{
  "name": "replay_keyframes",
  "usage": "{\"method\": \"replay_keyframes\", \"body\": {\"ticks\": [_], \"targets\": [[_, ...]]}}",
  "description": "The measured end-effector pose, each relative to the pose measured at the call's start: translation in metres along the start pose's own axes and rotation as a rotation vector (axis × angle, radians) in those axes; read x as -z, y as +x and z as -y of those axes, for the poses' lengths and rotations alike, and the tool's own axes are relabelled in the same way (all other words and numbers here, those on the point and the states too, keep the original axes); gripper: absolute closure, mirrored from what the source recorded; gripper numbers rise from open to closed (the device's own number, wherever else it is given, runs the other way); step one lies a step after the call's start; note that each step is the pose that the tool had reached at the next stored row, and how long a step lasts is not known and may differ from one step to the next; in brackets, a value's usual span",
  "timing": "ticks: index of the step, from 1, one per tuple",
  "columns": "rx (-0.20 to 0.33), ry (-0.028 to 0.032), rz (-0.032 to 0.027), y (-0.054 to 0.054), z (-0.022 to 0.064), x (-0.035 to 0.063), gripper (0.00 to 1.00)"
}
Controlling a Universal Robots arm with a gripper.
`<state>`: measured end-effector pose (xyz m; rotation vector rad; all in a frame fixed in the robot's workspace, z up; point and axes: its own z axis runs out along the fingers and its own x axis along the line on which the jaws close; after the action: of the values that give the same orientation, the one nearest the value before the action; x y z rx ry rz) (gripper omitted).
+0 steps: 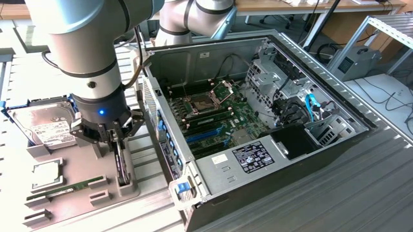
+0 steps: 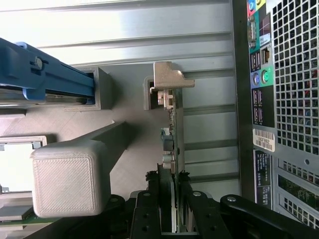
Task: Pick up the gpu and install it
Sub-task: 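Pick up the gpu and move the gpu toward the slot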
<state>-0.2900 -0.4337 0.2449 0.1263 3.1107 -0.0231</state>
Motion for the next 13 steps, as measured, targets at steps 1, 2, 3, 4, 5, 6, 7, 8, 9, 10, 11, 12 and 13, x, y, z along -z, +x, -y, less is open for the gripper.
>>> {"method": "replay_keyframes", "body": {"ticks": [1, 2, 3, 4, 5, 6, 7, 8, 9, 10, 11, 12, 13], "targets": [[0.000, -0.0001, 0.0001, 0.0000, 0.0000, 0.0002, 0.73], [0.000, 0.0000, 0.0000, 0.0000, 0.0000, 0.0006, 0.73], [0.000, 0.0000, 0.0001, -0.0001, 0.0000, 0.0017, 0.73], [0.000, 0.0000, 0.0000, -0.0001, 0.0000, 0.0019, 0.73], [0.000, 0.0000, 0.0000, -0.0001, 0.0000, 0.0021, 0.73], [0.000, 0.0001, -0.0001, -0.0001, 0.0000, 0.0024, 0.73], [0.000, 0.0000, 0.0000, -0.0001, 0.0000, 0.0026, 0.73], [0.000, 0.0000, 0.0000, -0.0001, 0.0000, 0.0029, 0.73], [0.000, 0.0000, -0.0001, -0.0001, 0.0000, 0.0032, 0.73], [0.000, 0.0001, -0.0001, -0.0001, 0.0001, 0.0037, 0.73], [0.000, 0.0001, -0.0001, -0.0001, 0.0001, 0.0041, 0.73], [0.000, 0.0000, 0.0000, -0.0001, 0.0001, 0.0044, 0.73], [0.000, 0.0000, 0.0000, -0.0001, 0.0001, 0.0049, 0.73]]}}
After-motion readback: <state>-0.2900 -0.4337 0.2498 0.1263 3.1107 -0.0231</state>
